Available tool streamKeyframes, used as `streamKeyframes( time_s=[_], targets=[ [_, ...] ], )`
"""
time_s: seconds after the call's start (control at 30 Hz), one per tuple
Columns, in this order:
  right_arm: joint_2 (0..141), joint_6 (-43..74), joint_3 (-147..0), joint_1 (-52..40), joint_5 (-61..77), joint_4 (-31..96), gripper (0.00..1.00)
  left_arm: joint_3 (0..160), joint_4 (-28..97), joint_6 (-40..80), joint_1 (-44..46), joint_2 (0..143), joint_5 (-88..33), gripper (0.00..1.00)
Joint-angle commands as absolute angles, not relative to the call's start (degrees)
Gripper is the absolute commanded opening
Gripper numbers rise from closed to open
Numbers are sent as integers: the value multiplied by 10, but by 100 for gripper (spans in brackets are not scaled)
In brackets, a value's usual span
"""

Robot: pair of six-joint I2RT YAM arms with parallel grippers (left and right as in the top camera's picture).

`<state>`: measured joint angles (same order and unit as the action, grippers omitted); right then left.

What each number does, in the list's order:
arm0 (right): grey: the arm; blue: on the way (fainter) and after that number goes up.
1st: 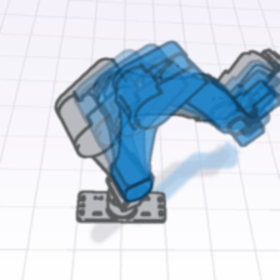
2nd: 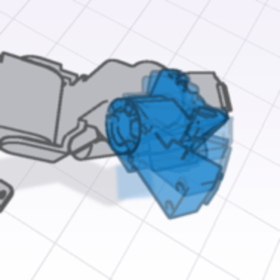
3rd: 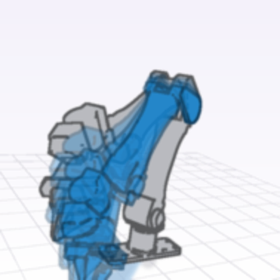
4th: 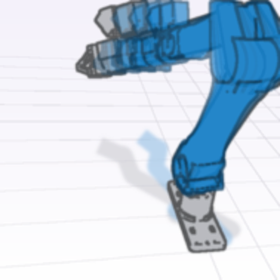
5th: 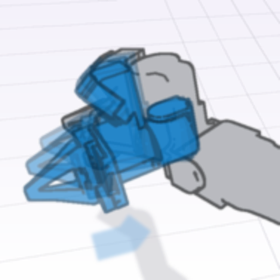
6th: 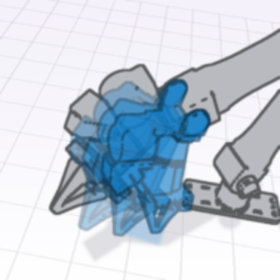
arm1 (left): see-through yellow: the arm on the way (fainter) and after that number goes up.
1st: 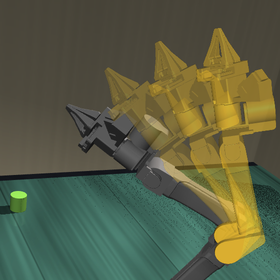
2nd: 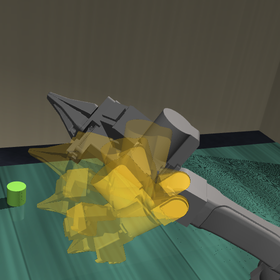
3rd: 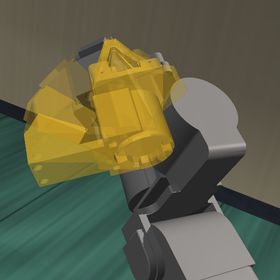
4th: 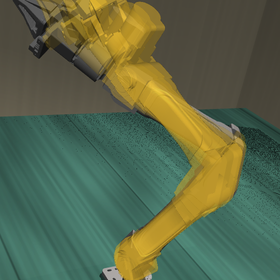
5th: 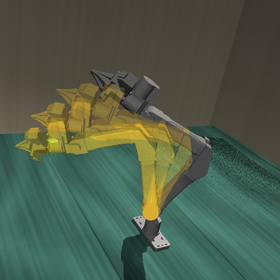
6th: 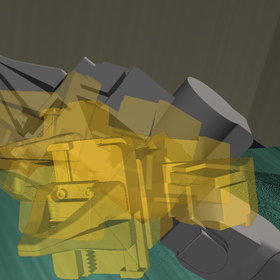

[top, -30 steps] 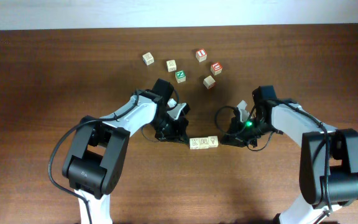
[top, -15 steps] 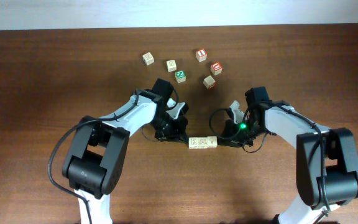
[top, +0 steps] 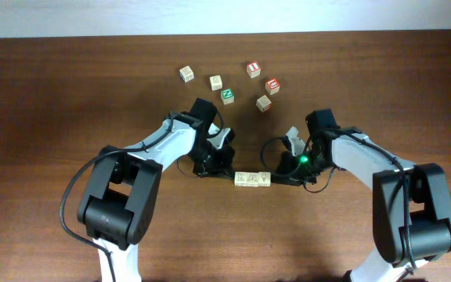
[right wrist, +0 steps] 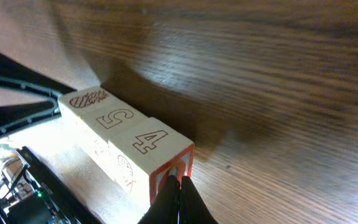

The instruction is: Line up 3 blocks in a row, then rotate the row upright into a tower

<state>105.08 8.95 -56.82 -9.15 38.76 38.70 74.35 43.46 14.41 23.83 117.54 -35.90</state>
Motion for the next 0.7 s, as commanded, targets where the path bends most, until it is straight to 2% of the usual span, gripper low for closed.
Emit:
streamKeyframes(
  time_s=[0.0, 0.67],
  targets=[
    [1034, 91, -588, -118, 418, 384, 4, 741, 431, 148, 243, 1173, -384, 0],
    [1007, 106, -613, -154, 414, 416, 4, 741, 431, 148, 243, 1173, -384, 0]
  ],
)
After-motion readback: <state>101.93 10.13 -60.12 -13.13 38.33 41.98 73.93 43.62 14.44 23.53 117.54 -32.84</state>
